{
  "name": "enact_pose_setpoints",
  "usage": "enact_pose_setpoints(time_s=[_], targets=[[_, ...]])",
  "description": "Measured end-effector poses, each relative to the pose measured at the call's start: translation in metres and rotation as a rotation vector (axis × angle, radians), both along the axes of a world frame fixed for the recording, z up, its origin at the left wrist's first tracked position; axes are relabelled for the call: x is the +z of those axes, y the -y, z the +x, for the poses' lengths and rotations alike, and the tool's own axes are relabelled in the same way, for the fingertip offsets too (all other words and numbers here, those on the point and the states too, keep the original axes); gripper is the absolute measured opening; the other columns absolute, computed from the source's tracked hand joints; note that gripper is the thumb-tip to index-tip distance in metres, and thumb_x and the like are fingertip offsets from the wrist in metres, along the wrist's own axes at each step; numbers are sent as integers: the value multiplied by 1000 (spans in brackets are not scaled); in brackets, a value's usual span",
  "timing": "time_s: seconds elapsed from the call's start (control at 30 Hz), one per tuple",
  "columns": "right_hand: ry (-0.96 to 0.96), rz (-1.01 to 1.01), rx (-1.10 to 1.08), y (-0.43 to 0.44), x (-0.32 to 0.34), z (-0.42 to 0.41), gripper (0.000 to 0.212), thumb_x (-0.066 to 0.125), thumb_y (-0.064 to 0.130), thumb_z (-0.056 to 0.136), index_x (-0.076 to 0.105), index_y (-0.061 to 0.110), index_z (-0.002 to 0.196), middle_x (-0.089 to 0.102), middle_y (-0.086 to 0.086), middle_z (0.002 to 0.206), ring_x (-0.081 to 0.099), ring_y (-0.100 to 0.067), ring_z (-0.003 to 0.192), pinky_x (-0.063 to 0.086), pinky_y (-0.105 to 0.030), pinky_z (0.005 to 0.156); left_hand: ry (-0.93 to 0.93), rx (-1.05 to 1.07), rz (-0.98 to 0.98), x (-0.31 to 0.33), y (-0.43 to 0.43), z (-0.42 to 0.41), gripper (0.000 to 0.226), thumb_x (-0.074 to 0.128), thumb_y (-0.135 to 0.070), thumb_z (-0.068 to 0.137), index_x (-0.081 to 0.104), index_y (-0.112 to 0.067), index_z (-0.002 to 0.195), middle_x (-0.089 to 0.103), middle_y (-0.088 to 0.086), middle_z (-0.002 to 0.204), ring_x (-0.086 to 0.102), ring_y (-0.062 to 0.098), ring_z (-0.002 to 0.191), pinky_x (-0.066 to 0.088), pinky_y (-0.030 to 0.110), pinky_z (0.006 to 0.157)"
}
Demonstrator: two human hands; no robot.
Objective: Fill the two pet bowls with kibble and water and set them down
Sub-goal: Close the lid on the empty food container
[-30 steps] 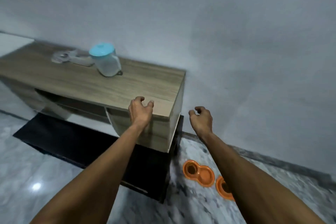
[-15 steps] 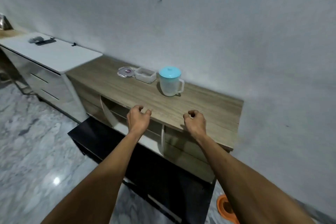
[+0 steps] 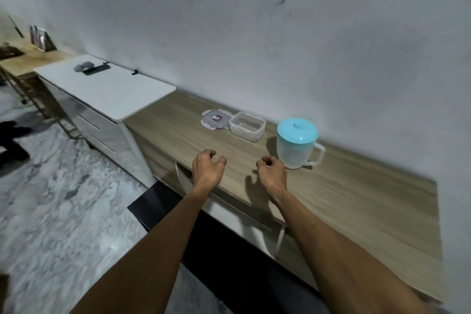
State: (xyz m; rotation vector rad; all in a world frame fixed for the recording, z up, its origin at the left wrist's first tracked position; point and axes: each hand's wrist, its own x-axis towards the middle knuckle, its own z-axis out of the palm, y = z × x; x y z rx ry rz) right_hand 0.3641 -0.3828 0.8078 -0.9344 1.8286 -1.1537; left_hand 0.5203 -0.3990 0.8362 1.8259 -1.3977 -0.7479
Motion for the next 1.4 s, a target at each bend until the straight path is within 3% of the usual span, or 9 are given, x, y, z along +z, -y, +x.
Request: enact_pose_setpoints(time_s=[0.37, 0.57, 0.67, 0.73, 0.9, 1.03, 1.17, 1.3, 1.4], targets=[[14, 58, -128, 99, -22, 18, 19, 56, 15, 97, 63, 8, 113, 65, -9, 105, 60, -25, 101, 48, -37, 92, 53, -95, 56, -34, 131, 64, 44, 68, -28, 88, 63, 0, 121, 63, 19, 123, 55, 34, 120, 41, 36, 100], [-27, 90, -291, 163, -31, 28, 26, 55, 18, 98, 63, 5, 119, 67, -16, 115, 61, -33, 107, 49, -47, 99, 111, -242, 84, -55, 239, 84, 43, 67, -32, 83, 65, -8, 119, 66, 13, 123, 59, 30, 118, 45, 36, 98], [-47, 123, -386, 190, -34, 32, 27, 53, 18, 99, 62, 2, 119, 66, -17, 116, 60, -30, 103, 48, -42, 91, 168, -339, 104, -65, 289, 90, 44, 66, -38, 81, 66, -12, 116, 68, 11, 119, 61, 31, 115, 47, 37, 96], [-65, 137, -486, 209, -38, 34, 34, 52, 19, 99, 59, 0, 126, 63, -18, 125, 58, -33, 111, 47, -41, 96, 207, -424, 113, -76, 326, 94, 45, 66, -40, 79, 66, -13, 115, 68, 12, 118, 62, 32, 113, 50, 39, 94], [-125, 171, -629, 235, -50, 29, 31, 51, 16, 97, 61, -3, 120, 63, -24, 123, 58, -40, 114, 48, -47, 99, 363, -650, 107, -92, 393, 88, 64, 73, -45, 72, 61, -8, 122, 64, 16, 124, 62, 34, 113, 50, 42, 94], [-147, 197, -628, 248, -59, 23, 37, 50, 22, 99, 59, -1, 127, 62, -22, 127, 58, -39, 117, 46, -52, 103, 482, -811, 80, -103, 435, 80, 85, 70, -61, 54, 58, -16, 125, 61, 7, 125, 58, 29, 117, 49, 41, 95], [-139, 195, -600, 256, -66, 22, 33, 47, 23, 102, 59, 3, 126, 64, -16, 122, 60, -33, 114, 49, -47, 100, 568, -887, 141, -107, 458, 78, 102, 81, -60, 52, 42, -21, 139, 48, 1, 137, 44, 26, 130, 43, 41, 101], [-147, 187, -588, 260, -74, 26, 35, 46, 34, 102, 62, 8, 120, 66, -19, 118, 62, -37, 112, 51, -55, 97, 513, -979, 177, -125, 490, 82, 112, 77, -79, 30, 44, -38, 129, 56, -9, 126, 56, 21, 116, 51, 43, 93], [-156, 201, -592, 260, -78, 29, 33, 46, 31, 102, 62, 8, 120, 65, -19, 117, 61, -36, 110, 50, -56, 97, 542, -1025, 191, -128, 498, 80, 117, 77, -78, 27, 43, -34, 129, 56, -5, 127, 57, 22, 112, 52, 45, 91]])
